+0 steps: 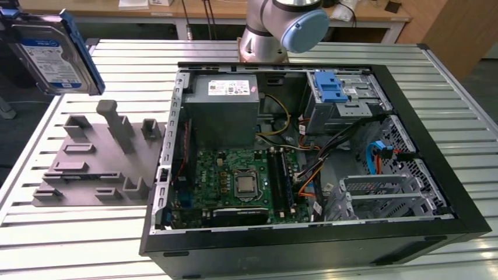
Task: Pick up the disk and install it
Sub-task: 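Pick up the disk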
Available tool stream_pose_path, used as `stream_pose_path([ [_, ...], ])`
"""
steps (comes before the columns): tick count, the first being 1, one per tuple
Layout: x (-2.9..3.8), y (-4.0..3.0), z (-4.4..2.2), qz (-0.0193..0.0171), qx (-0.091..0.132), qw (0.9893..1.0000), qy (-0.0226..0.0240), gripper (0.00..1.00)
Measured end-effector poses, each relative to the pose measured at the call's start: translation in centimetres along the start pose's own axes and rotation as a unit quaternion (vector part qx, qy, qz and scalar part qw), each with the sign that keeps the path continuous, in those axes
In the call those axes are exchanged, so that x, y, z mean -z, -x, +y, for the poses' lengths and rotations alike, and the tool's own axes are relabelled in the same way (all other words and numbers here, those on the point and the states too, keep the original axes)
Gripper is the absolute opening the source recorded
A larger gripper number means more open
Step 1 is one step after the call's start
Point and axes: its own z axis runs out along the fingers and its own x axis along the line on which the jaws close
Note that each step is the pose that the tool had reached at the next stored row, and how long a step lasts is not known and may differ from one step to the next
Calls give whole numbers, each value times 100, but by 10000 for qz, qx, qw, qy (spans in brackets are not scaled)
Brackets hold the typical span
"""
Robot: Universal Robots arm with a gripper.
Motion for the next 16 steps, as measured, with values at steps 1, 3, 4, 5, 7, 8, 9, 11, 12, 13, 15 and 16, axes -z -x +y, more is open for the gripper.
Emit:
stream_pose_path([
  [1, 4, 0, 0, 0, 0, 10000, 0, 36],
  [3, 12, 0, 0, 0, 0, 10000, 0, 36],
  [4, 15, 0, 0, 0, 0, 10000, 0, 36],
  [5, 18, 0, 0, 0, 0, 10000, 0, 36],
  [7, 27, 0, 0, 0, 0, 10000, 0, 36],
  [8, 32, 1, 0, 0, 0, 10000, 0, 36],
  [9, 37, 1, 0, 0, 0, 10000, 0, 36],
  [11, 49, 1, 0, 0, 0, 10000, 0, 36],
  [12, 55, 1, 1, 0, 0, 10000, 0, 36],
  [13, 62, 1, 1, 0, 0, 10000, 0, 36],
  [15, 77, 2, 1, 0, 0, 10000, 0, 36],
  [16, 86, 2, 1, 0, 0, 10000, 0, 36],
])
